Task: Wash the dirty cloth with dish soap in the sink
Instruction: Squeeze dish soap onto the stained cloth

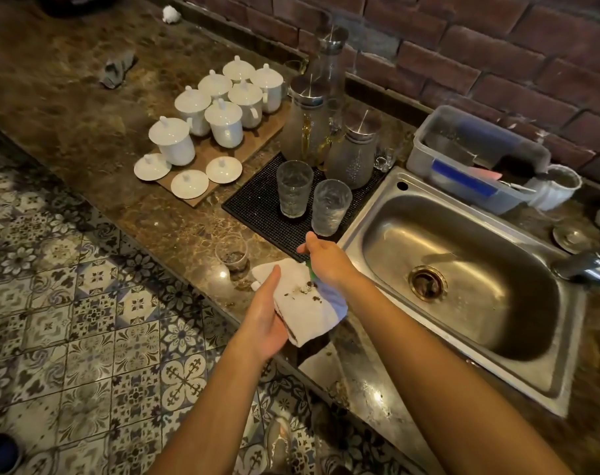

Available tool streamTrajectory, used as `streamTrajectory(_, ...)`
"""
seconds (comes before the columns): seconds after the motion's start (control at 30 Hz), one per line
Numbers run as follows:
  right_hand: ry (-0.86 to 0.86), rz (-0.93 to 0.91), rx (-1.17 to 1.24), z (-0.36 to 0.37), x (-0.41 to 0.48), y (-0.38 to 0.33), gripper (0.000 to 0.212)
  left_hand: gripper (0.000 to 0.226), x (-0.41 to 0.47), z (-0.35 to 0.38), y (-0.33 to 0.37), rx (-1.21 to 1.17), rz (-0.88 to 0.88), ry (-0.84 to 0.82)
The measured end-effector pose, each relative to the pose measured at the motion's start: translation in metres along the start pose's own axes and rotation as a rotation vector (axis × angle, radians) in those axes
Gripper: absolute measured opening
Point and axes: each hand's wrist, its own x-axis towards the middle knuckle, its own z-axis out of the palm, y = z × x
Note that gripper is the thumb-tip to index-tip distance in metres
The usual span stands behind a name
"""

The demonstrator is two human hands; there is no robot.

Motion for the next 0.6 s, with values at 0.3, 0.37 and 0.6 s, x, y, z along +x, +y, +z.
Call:
streamTrajectory(0.3,0.027,0.049,-0.041,0.007,0.012,0.011,0.056,0.04,0.008,-0.004,0.002,-0.004,-0.005,-0.009)
streamTrajectory(0.37,-0.022,0.055,-0.049,0.002,0.011,0.008,0.06,0.042,0.007,-0.005,0.003,-0.006,-0.013,-0.03)
streamTrajectory(0.6,0.0,0.06,0.045,-0.004,-0.003,0.003,0.072,0.047,-0.001,-0.015,-0.004,-0.003,-0.033,-0.118)
